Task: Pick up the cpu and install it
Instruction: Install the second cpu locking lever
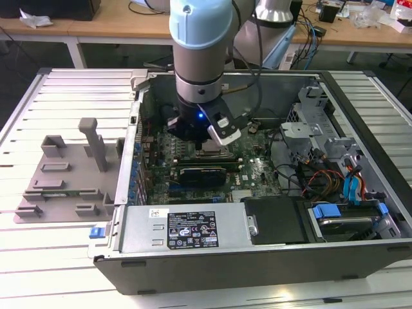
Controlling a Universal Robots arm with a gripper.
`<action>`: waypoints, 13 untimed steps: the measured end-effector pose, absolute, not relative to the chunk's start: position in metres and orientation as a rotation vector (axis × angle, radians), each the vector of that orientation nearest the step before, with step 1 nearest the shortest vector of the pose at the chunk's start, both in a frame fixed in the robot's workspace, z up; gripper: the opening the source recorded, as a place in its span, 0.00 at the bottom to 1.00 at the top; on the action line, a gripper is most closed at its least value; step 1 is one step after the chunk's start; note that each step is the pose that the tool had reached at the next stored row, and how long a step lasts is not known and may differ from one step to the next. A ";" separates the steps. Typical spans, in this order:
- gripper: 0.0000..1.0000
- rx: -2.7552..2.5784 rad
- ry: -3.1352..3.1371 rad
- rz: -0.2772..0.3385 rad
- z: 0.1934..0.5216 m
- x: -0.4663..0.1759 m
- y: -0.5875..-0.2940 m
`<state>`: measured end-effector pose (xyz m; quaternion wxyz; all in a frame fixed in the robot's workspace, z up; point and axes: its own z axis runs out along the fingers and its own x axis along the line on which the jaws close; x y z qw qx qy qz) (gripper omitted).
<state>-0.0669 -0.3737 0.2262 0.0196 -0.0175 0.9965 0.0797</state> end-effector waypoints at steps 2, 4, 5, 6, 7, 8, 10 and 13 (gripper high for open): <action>0.11 -0.053 3.097 0.209 0.226 -0.059 -0.366; 0.11 -0.054 3.105 0.162 0.226 -0.055 -0.362; 0.11 -0.054 3.108 0.146 0.226 -0.054 -0.361; 0.11 -0.054 3.112 0.121 0.226 -0.052 -0.359; 0.11 -0.054 3.115 0.107 0.226 -0.051 -0.357; 0.11 -0.055 3.115 0.100 0.225 -0.049 -0.349; 0.11 -0.055 3.115 0.096 0.225 -0.048 -0.337; 0.11 -0.055 3.116 0.096 0.225 -0.039 -0.336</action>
